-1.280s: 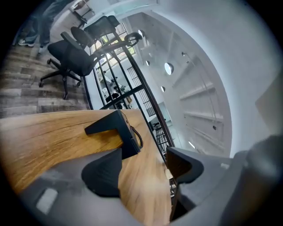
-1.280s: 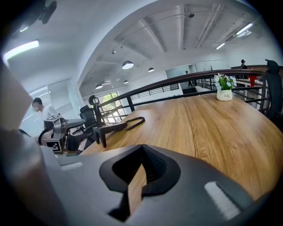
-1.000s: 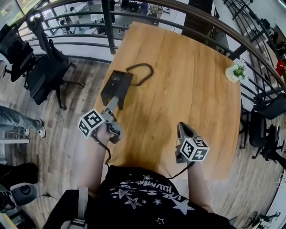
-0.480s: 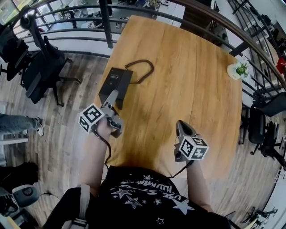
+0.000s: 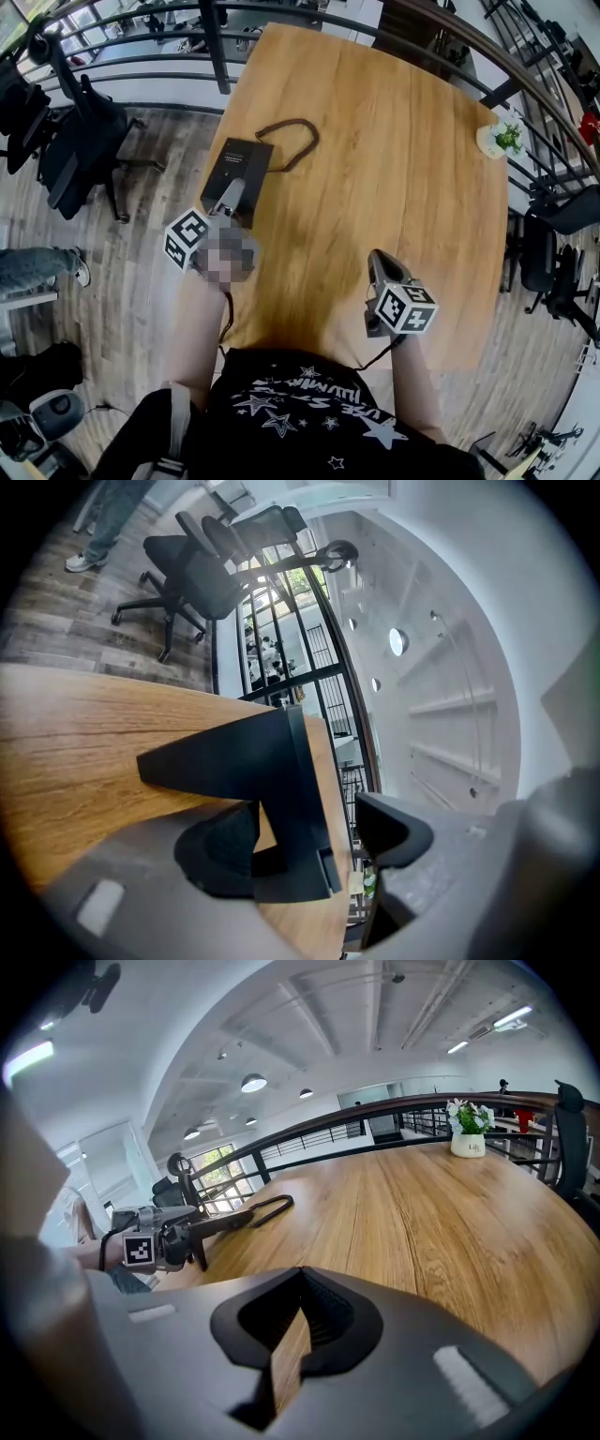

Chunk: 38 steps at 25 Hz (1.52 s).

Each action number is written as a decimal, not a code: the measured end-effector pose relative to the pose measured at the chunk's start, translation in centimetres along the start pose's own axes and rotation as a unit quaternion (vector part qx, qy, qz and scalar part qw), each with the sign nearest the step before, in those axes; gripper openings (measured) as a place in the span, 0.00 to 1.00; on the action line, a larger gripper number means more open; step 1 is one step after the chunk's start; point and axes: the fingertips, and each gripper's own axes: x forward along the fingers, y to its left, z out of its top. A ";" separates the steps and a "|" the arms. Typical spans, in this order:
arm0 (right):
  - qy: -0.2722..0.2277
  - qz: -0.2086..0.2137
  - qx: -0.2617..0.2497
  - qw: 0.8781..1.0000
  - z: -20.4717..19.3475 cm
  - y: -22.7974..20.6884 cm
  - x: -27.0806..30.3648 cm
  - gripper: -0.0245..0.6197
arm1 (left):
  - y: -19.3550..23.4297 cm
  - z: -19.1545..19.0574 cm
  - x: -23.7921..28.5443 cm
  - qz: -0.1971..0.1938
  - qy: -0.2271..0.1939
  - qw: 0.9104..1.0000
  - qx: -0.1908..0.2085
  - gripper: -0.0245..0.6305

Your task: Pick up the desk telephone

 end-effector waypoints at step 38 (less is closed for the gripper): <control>-0.024 0.022 -0.008 0.999 0.2 0.2 -1.9 0.04 | -1.4 -4.2 -4.0 -0.047 0.054 0.997 -0.027 0.32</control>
